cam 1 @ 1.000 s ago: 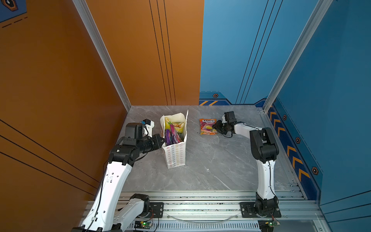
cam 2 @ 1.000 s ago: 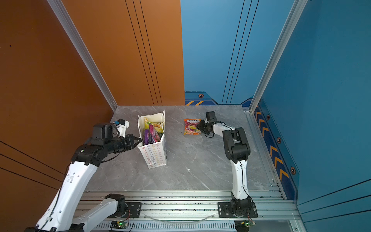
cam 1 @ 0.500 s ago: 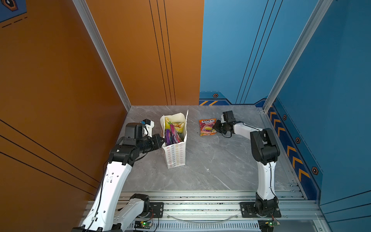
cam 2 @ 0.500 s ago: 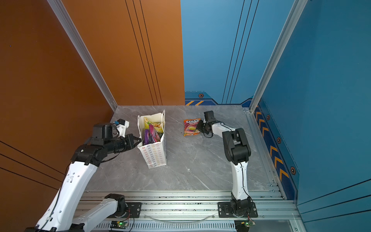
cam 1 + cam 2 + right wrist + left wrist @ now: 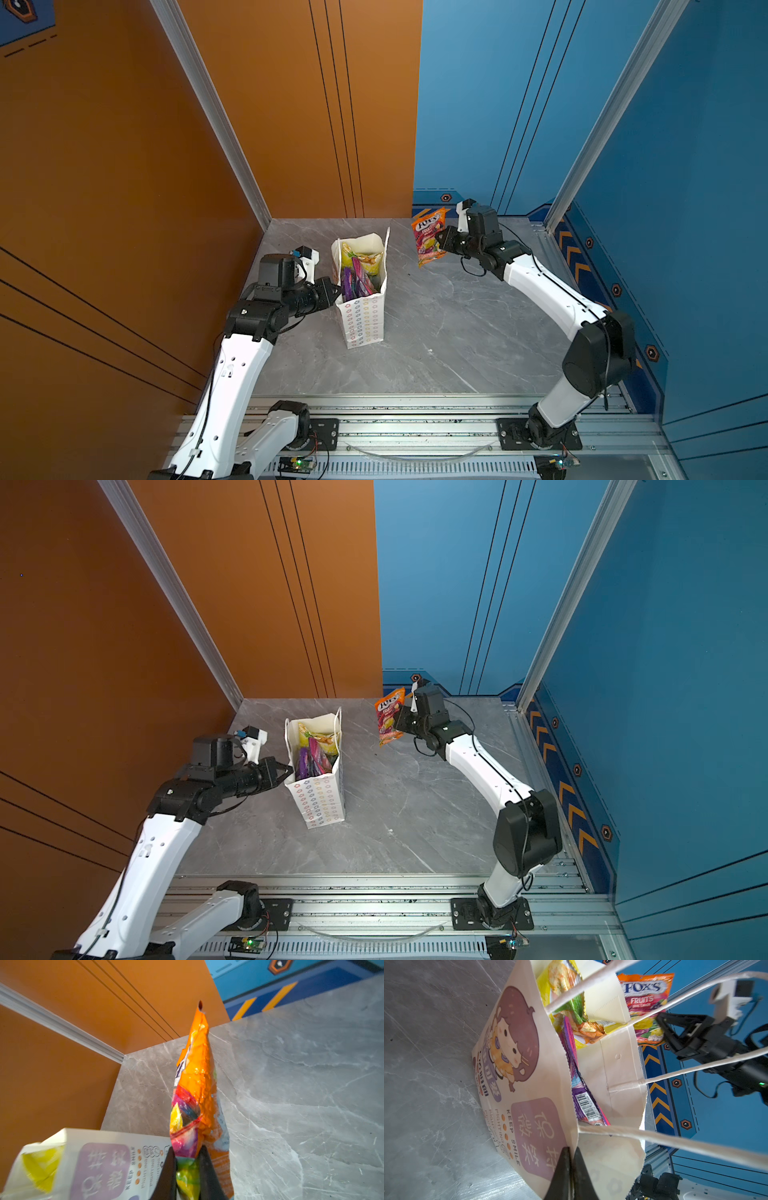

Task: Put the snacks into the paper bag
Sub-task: 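Lift the orange packet with the right gripper toward the bag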

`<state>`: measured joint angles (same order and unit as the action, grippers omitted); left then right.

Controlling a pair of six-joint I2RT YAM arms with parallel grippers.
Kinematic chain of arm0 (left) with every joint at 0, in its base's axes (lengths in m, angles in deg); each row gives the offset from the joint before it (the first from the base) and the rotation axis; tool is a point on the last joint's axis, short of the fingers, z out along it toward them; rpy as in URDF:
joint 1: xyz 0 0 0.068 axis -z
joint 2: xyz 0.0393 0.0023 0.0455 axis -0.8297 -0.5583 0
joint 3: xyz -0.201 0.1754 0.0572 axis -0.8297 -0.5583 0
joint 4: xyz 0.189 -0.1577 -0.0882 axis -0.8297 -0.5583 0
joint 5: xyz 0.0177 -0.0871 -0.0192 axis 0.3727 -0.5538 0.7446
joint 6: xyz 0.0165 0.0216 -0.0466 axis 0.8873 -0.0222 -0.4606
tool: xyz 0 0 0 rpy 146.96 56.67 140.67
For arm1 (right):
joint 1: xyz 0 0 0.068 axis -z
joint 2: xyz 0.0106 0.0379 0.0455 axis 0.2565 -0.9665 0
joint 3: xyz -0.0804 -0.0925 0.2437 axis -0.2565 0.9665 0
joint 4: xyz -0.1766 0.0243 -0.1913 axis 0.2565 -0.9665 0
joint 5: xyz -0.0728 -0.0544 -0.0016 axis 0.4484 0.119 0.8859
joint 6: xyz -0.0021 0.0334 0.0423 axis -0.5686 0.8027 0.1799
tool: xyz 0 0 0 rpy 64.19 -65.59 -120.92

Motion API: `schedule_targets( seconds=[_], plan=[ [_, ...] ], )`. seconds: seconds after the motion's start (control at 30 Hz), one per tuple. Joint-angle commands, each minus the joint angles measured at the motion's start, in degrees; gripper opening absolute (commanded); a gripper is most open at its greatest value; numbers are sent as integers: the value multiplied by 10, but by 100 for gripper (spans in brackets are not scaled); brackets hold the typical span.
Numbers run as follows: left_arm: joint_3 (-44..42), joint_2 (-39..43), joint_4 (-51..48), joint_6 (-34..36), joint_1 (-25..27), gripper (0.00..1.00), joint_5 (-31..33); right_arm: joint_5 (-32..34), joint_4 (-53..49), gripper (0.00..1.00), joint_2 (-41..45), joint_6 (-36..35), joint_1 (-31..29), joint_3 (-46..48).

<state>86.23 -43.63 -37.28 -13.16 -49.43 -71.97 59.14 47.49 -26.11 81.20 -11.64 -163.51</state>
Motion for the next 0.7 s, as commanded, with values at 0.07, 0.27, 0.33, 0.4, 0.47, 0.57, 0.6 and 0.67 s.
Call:
schedule_targets(
  seconds=[0.07,0.27,0.33,0.4,0.47,0.57,0.6,0.67],
  plan=[
    [-10,2,9,6,-4,8,-19,97,-32,0,73,-73,-59,-75],
    [-12,2,10,6,-4,8,-18,144,-47,0,79,-120,-119,-159],
    [-14,5,11,5,-4,8,-17,165,-48,0,73,-141,-149,-188],
    [-16,8,12,4,-4,8,-18,178,-56,0,61,-160,-172,-220],
    [-17,9,12,2,-4,8,-19,185,-64,0,46,-174,-189,-251],
    [-18,10,11,1,-3,8,-19,200,-79,0,17,-197,-216,-304],
    [-18,11,12,1,-3,8,-18,205,-87,0,4,-205,-225,-324],
    [-20,11,13,0,-3,8,-18,207,-97,0,-16,-211,-239,-354]
  ],
)
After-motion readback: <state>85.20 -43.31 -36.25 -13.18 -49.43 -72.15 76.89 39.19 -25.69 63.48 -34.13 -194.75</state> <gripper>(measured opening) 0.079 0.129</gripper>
